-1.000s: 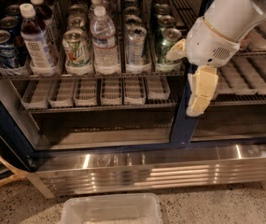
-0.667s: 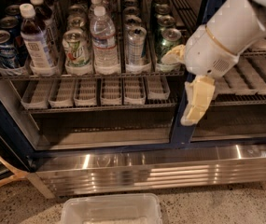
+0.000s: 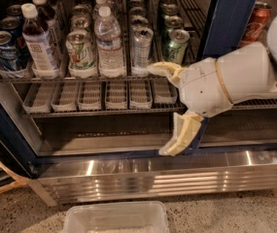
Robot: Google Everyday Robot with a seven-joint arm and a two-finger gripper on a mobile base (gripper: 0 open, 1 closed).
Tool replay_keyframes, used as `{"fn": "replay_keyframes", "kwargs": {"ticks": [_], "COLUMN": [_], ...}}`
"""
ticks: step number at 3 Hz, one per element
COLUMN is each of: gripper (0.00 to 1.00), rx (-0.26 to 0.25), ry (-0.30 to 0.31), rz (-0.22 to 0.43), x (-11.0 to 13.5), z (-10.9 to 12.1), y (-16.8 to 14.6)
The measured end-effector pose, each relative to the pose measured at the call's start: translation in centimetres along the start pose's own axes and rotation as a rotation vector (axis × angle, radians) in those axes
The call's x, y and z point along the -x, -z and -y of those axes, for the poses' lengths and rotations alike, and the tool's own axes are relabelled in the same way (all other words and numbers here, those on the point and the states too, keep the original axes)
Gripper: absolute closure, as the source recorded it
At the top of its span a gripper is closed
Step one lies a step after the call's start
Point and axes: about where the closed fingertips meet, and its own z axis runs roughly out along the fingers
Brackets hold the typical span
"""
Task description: Pick 7up can from top shelf of fridge
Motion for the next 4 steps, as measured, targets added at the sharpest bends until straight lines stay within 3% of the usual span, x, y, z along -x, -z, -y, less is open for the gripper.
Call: {"fn": "replay_keyframes", "kwargs": {"ticks": [1,2,3,4], "gripper": [0.00,0.00,0.00,0.00], "rx": [-0.079,-0.105,-0.105,-0.057], "ry": [0.038,0.070,0.070,0.044], "rz": [0.167,0.281,0.281,0.292], "x": [4.3,8.0,8.0,7.8], "z": [1.8,4.8,4.8,4.7], "y": [-0.6,-1.3,-1.3,-3.7]}}
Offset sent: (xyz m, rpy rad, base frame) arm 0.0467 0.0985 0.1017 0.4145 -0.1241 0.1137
